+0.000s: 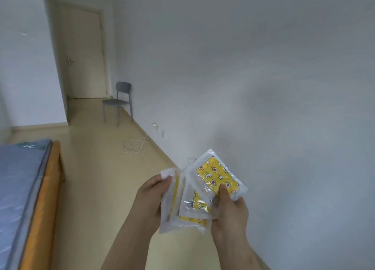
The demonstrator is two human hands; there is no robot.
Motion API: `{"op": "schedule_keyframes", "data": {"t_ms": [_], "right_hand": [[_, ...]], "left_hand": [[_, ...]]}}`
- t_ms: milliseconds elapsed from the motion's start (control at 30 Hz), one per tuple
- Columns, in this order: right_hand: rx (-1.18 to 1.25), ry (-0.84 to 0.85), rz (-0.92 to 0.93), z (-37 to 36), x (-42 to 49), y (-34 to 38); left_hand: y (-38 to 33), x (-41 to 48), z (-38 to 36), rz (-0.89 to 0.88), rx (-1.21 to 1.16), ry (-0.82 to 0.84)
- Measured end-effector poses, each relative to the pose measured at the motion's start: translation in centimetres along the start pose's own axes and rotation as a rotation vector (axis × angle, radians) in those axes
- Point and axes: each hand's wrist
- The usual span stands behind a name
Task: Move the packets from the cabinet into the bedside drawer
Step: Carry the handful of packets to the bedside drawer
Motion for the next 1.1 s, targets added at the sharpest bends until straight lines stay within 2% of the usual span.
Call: {"op": "schedule_keyframes", "data": {"t_ms": [200, 400, 533, 633, 800, 1000, 1100], "right_hand": [[-0.067, 0.140, -0.110, -8.9, 7.8, -5.6], [-0.136, 0.293, -0.099, -22.4, 15.4, -9.7], [-0.151, 0.281, -0.188, -28.4, 19.3, -14.2], [-0.172, 0.336, -0.224, -33.2, 22.5, -17.2], [-0.276, 0.428, -0.265, -40.3, 27.7, -24.1], [-0.350, 0.484, -0.174, -51.5, 37.0, -28.8], [-0.336, 0.565, -0.180, -57.1, 40.4, -30.9]], "left_hand": [[-2.4, 11.1, 5.0, -0.014, -0.152, -0.159], [-9.5, 22.1, 8.6, -0.128, 0.004, -0.069], [-11.4, 27.9, 12.5, -0.083, 0.014, -0.105], [-13.2, 32.6, 15.4, -0.067, 0.019, -0.122], [-14.1, 40.8, 21.2, -0.095, 0.043, -0.383], [-18.2, 54.0, 25.1, -0.211, 0.044, -0.541], [-20.7, 59.4, 27.9, -0.267, 0.002, -0.592]]}}
Point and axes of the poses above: each hand's wrist, its own x-axis towards the middle knuckle, its own z-axis out of the back of the hand, y = z × x, and after that the axes turned 4 degrees about x, right-handed
